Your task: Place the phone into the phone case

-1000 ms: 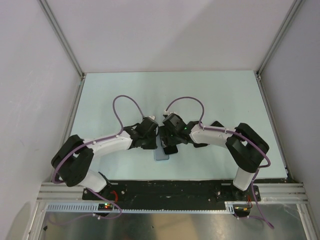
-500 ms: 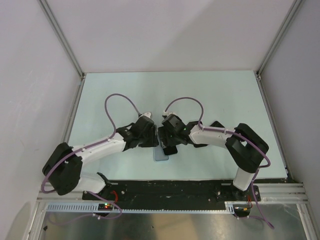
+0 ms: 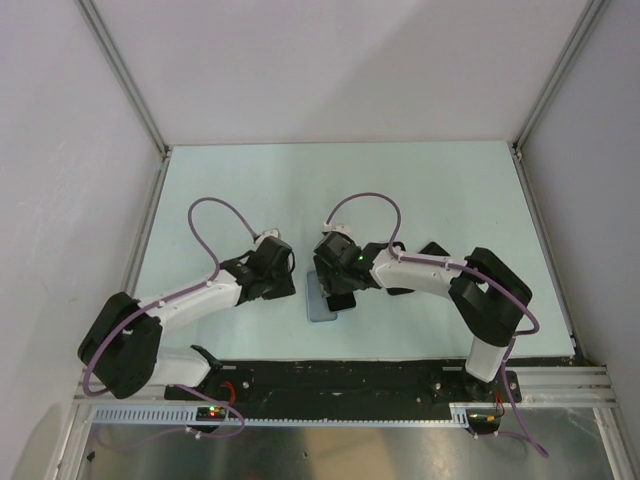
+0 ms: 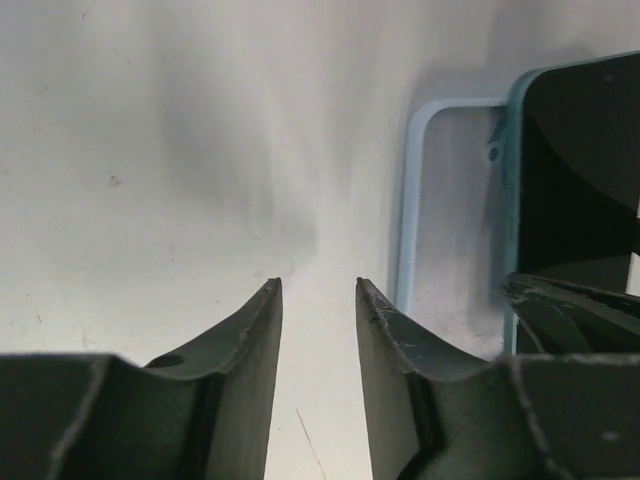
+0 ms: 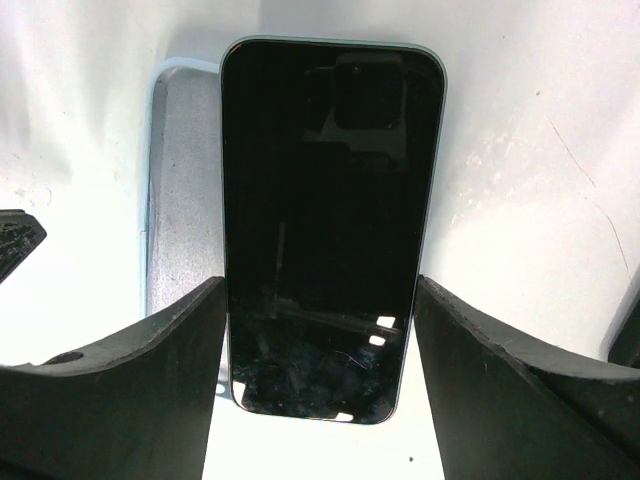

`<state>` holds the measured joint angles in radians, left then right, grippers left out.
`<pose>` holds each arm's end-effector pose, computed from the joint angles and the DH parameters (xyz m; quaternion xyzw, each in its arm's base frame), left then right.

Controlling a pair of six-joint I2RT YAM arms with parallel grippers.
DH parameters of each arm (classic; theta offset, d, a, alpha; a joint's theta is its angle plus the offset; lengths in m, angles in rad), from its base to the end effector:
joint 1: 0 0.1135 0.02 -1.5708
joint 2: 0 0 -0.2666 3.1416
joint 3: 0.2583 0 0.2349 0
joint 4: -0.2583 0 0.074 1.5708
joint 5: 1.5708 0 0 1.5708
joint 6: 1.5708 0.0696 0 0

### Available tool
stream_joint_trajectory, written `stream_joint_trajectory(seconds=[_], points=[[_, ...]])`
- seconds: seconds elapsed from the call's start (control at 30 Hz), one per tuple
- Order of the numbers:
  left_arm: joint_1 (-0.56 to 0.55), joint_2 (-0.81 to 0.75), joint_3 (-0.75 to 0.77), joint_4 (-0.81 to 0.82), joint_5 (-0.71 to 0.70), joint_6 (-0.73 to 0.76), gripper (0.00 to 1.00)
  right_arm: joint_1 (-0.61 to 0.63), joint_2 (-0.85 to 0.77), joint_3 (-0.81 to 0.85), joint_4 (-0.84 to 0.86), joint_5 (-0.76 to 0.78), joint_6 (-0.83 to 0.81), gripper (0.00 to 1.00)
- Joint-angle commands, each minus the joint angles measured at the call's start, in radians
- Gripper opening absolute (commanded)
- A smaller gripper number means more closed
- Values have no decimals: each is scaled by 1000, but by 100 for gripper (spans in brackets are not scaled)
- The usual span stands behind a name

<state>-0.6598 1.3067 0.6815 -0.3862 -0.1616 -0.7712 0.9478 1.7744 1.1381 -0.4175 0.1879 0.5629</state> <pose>0.2008 -0.1416 0.1656 -0.0756 0.9553 -0.1220 0.2586 0.2221 0.2869 0.1641 -0.1605 0.9493 0.1084 0.2475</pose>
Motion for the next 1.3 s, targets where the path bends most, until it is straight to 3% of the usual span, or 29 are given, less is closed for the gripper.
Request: stream_joint_trajectory(seconds=[0.0,0.4,0.6,0.87,1.1,1.27], points=[[4,-10,-30,12,-37,-36,38,30,-6,71,-47,78,81,42],[3,-13,-57,61,-5,-35,32,85,42,125,-92,149,209,48],[4,-10,-60,72,5,-28,32,94,57,126,-89,146,238,60],[3,0,-60,85,18,-24,31,99,45,126,-67,133,239,84],[4,3,-58,91,21,-25,31,98,14,121,-55,105,216,93],[3,8,-51,95,32,-24,31,62,-75,56,-29,98,197,93]])
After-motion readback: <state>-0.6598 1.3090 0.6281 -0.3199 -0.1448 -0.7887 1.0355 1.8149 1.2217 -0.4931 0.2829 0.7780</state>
